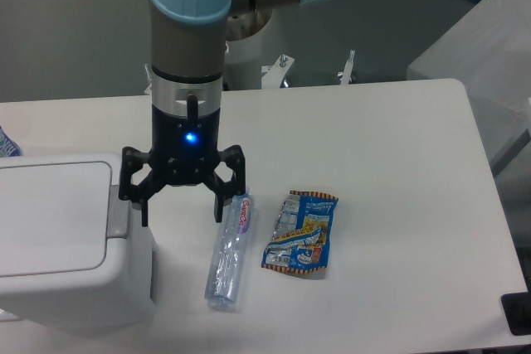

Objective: Open the trash can

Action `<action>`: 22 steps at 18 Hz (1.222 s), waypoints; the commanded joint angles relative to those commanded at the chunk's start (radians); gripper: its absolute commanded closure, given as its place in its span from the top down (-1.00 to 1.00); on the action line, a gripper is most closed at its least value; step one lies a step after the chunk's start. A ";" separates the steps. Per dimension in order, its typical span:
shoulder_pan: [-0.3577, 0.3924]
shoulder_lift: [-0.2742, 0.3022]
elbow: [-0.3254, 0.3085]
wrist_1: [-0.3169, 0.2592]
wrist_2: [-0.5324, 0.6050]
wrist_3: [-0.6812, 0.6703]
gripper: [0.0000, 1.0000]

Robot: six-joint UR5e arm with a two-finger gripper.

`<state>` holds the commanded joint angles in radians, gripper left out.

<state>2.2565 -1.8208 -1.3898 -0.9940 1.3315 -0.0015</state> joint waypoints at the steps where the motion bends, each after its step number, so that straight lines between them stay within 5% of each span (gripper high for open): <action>1: 0.000 -0.002 0.006 0.000 0.000 0.000 1.00; 22: -0.002 -0.006 0.020 0.002 0.006 -0.005 1.00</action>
<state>2.2550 -1.8270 -1.3698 -0.9925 1.3376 -0.0061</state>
